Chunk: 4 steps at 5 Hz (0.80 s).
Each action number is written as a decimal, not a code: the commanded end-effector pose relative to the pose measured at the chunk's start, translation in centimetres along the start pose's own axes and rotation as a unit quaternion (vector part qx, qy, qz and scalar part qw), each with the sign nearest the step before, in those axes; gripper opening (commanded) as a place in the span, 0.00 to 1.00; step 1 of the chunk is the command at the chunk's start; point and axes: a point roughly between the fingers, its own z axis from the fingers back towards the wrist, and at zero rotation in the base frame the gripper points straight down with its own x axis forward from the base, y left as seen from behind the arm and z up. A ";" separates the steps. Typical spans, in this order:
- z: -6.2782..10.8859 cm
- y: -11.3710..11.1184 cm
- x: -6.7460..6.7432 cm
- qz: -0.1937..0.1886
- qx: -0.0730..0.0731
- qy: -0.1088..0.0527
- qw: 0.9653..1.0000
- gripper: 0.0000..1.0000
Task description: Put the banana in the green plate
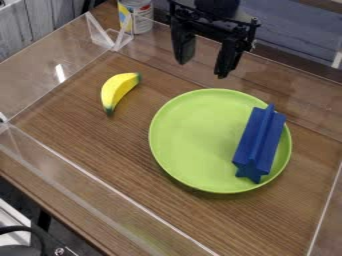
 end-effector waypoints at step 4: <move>-1.9 11.0 -2.1 0.049 0.008 -0.009 0.999 1.00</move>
